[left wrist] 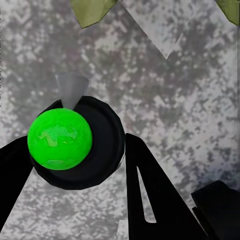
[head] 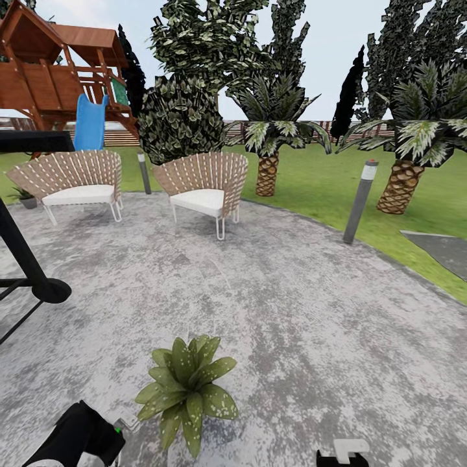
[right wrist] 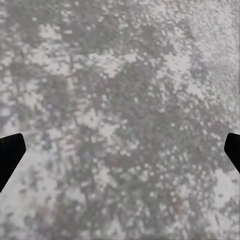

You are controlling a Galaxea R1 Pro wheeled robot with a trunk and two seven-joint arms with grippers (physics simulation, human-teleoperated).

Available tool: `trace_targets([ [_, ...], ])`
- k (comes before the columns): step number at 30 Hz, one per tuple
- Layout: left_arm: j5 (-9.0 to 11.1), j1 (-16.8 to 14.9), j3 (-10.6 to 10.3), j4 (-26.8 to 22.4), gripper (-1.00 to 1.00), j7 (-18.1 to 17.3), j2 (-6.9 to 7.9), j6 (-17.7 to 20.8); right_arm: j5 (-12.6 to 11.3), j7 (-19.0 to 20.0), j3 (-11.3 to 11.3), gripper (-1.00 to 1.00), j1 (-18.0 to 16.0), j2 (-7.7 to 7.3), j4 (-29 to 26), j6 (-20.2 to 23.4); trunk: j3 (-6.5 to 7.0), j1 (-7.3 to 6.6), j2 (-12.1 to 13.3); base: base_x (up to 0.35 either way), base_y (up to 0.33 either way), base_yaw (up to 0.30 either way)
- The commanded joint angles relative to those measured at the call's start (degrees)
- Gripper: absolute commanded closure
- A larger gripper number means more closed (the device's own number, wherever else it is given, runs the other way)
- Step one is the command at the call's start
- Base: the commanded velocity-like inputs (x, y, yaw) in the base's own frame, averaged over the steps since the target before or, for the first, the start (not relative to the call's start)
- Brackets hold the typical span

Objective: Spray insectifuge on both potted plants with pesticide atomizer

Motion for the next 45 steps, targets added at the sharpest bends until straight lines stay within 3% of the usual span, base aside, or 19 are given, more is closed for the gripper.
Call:
trace_targets([
  [1,-0.1,-0.2,0.2,-0.1,1.0,-0.4,-0.02,0.3,-0.5,-0.2,0.5,-1.0,0.0,-0.06,0.0,-0.2,-0.05,-0.01,0.0,0.0,0.0,0.0],
  [3,-0.2,-0.5,0.1,-0.3,1.0,-1.1,0.28,0.4,-0.5,-0.2,0.5,-1.0,0.0,-0.08,0.0,-0.2,-0.05,-0.01,0.0,0.0,0.0,0.0],
  [7,-1.1,-0.9,0.0,-1.4,1.0,-9.9,1.64,0.6,-0.5,-0.2,0.5,-1.0,0.0,-0.12,0.0,-0.2,-0.05,-0.01,0.0,0.0,0.0,0.0],
  [10,-1.2,-1.4,-0.2,-1.6,1.0,-11.9,4.14,0.6,-0.5,-0.2,0.5,-1.0,0.0,-0.15,0.1,-0.2,-0.05,-0.01,0.0,0.0,0.0,0.0],
  [14,-1.6,-3.2,-0.4,-1.6,1.0,-13.3,5.1,0.5,-0.5,-0.2,0.5,-1.0,0.0,-0.14,0.1,-0.2,-0.05,-0.01,0.0,0.0,0.0,0.0],
  [16,-4.3,-4.3,-0.4,-1.6,1.0,-15.3,5.55,0.5,-0.5,-0.2,0.5,-1.0,0.0,-0.15,0.0,-0.2,-0.05,-0.01,0.0,0.0,0.0,0.0],
  [17,-7.2,-5.3,-0.4,-1.6,1.0,-17.2,5.69,0.5,-0.5,-0.2,0.5,-1.0,0.0,-0.14,0.0,-0.2,-0.05,-0.01,0.0,0.0,0.0,0.0],
  [19,-8.3,-5.6,-0.4,-1.6,1.0,-18.9,5.75,0.4,-0.5,-0.2,0.5,-1.0,0.0,-0.15,0.1,-0.2,-0.05,-0.01,0.0,0.0,0.0,0.0],
  [39,-8.9,-4.9,-0.6,-1.6,1.0,-19.4,5.73,0.0,-0.5,-0.1,0.5,-1.0,0.0,-0.26,0.1,-0.2,-0.02,-0.01,0.0,0.06,0.03,-0.017],
  [45,-8.8,-4.8,-0.6,-1.5,1.0,-19.3,7.31,-0.2,-0.5,-0.1,0.5,-1.0,0.0,-0.25,0.0,-0.2,-0.02,-0.01,0.0,0.0,0.0,-0.077],
])
